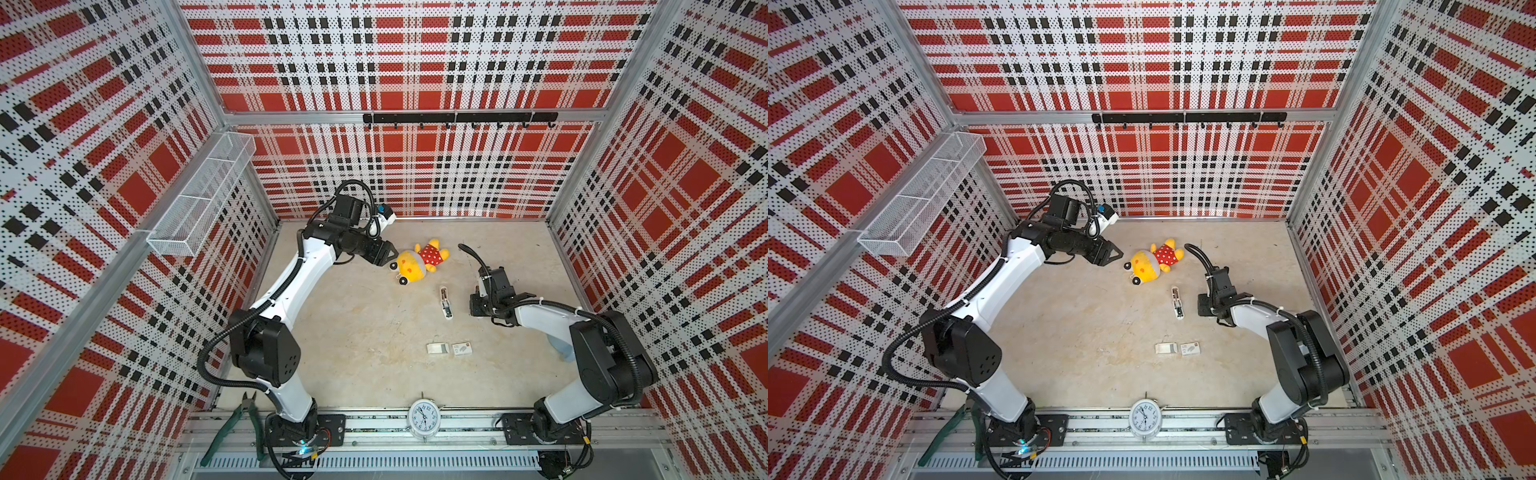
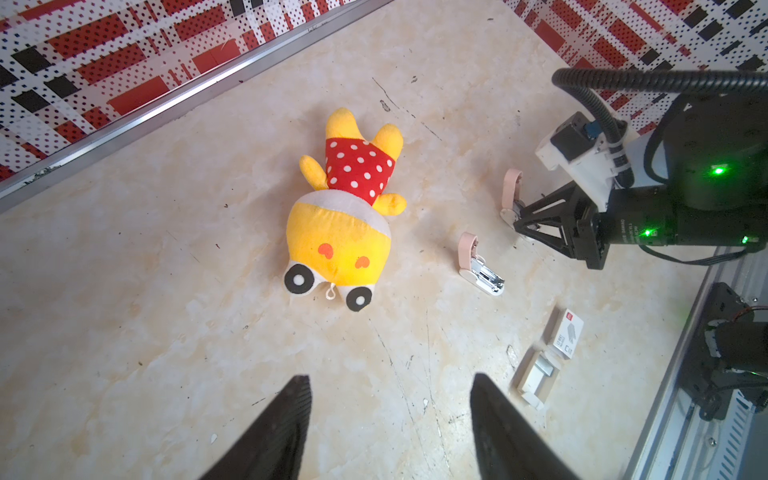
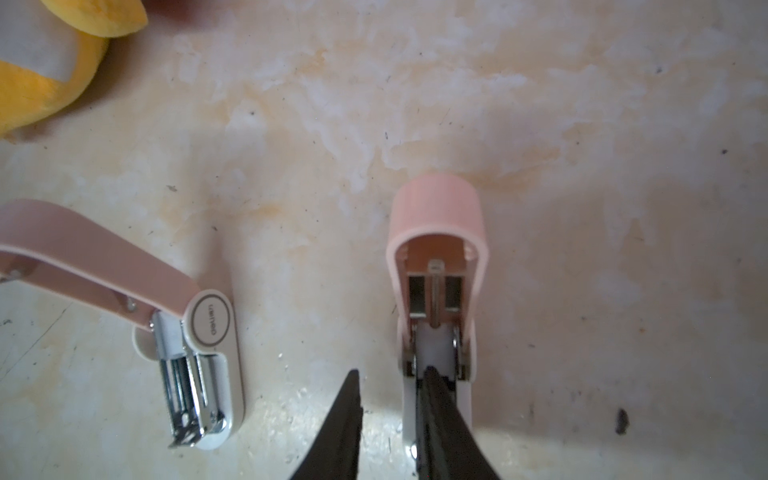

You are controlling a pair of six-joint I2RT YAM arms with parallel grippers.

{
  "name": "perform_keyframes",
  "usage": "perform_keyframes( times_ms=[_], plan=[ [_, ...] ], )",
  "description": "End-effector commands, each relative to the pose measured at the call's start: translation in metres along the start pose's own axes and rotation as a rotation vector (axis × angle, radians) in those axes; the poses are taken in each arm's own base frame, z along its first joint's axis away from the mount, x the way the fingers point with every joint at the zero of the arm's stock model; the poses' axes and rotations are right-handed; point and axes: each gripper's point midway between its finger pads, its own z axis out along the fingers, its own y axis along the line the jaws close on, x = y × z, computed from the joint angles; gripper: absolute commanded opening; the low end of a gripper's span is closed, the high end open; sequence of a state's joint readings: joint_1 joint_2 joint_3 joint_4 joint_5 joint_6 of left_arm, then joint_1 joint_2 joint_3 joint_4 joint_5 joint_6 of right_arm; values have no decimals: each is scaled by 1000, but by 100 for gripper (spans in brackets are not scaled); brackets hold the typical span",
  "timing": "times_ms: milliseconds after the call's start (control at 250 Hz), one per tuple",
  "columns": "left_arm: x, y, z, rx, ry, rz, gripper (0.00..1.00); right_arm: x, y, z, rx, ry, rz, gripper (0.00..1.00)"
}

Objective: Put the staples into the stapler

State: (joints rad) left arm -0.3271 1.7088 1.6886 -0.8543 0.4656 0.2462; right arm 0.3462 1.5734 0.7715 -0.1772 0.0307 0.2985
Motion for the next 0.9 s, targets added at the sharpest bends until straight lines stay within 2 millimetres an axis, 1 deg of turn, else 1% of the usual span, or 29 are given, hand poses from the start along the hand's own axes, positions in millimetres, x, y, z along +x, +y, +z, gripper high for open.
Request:
perform_keyframes(
  times_ms=[0,116,204,300,376,428,492,548,636,652,776,852,896],
  plan=[
    [-6,-5,-9,-1,-18,19,65,-3,1,-1,-5,-6,-13,28],
    [-8,-6,-11,-4,-26,25,65,-6,1,-4,-4,-19,-9,29],
    [-10,-6,-14,-8,-33,29,64,-16,2,-13,-5,-56,-6,29],
    [-13,-6,-16,-10,-41,35,65,-30,6,-32,-22,-101,-6,28],
    [-15,-8,-17,-5,-47,37,65,-36,11,-49,-39,-114,-14,26],
    [-15,-8,-17,-3,-45,36,65,-37,15,-61,-44,-114,-26,26],
    [-15,-9,-16,0,-46,36,65,-35,26,-74,-63,-98,-40,25],
    [-14,-9,-15,1,-42,36,65,-28,41,-83,-91,-66,-67,25],
    [-12,-8,-13,-1,-37,27,65,-9,67,-92,-108,3,-134,24],
    [-12,-8,-12,-1,-37,24,65,-4,74,-94,-119,18,-147,24],
    [-12,-9,-9,10,-42,-8,65,27,115,-98,-242,110,-158,23],
    [-9,-13,-4,25,-34,-15,65,40,130,-100,-284,142,-155,23],
    [-7,-14,0,28,-28,-16,65,48,139,-99,-320,167,-124,23]
  ],
)
